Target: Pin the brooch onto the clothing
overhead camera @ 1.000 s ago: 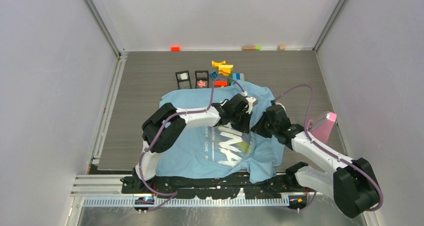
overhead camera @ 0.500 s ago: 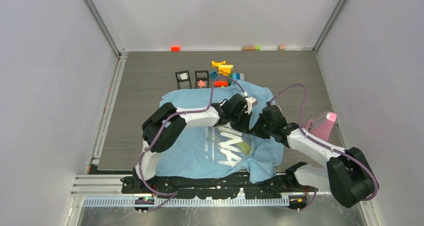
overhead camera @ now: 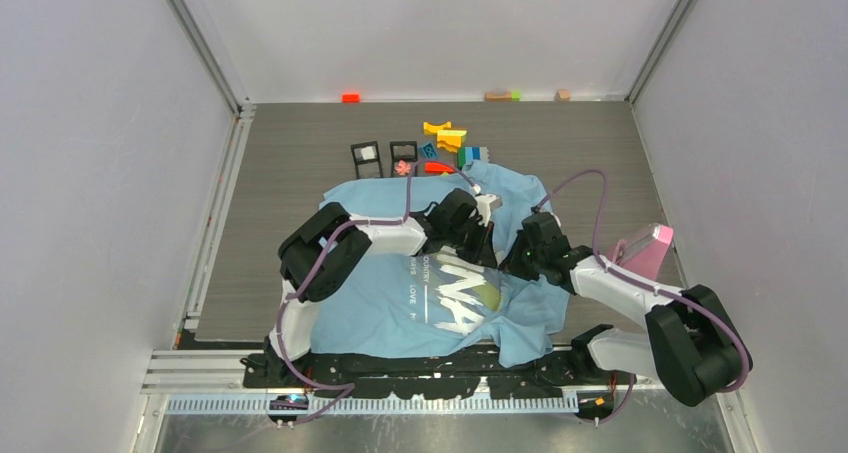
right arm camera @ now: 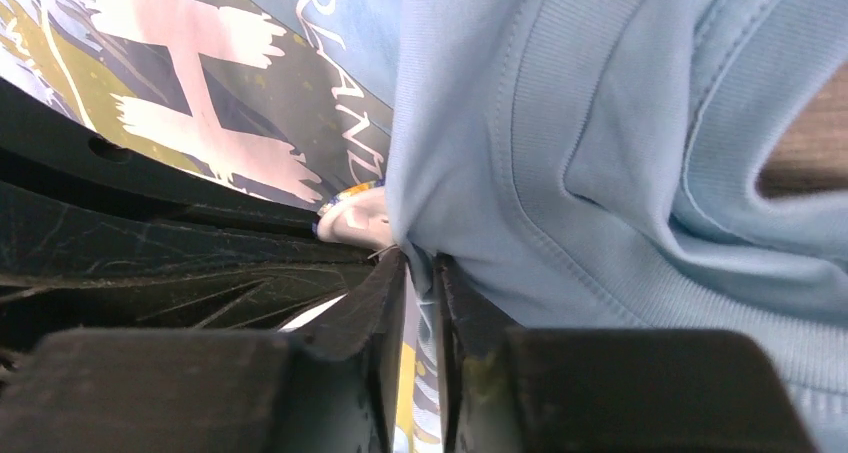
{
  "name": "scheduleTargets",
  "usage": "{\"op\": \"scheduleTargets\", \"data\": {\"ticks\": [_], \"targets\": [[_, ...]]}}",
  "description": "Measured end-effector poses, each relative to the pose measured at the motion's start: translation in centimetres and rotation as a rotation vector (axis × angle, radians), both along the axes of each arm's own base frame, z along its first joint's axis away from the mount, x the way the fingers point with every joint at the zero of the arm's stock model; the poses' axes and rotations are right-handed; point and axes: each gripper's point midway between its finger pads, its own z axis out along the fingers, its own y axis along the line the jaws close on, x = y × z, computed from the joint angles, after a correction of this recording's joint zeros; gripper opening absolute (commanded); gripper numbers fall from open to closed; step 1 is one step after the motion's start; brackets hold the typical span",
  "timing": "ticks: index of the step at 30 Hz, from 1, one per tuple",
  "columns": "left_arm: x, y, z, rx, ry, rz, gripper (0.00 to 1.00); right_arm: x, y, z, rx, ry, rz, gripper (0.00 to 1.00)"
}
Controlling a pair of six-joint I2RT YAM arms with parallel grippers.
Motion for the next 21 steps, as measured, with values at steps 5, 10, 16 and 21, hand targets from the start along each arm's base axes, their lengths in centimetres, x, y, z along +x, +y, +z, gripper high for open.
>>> {"op": "scheduleTargets", "data": {"ticks": [5,10,16,21], "targets": [[-0.3,0.5,0.1,-0.033,0.055,-0.017,0.00,-1.0,-0.6,1.5,-0.006,-0.016,0.008,0.64],[-0.4,0.6,0.9,-0.080,0.080,-0.058,0.00,-0.7,-1.4,6.8,0.004,-0.159,-0.004,0.75],[-0.9,0.7,1.5,-0.130,0.083,-0.114,0.00,0.0,-2.7,11.2,-0.014,-0.282,-0.037,0.78],[-1.8,1.3,3.1,-0.193,0.089,-0.171,0.00,-0.5,-3.3,11.2,-0.035,-0.290,-0.032,0.80]]}}
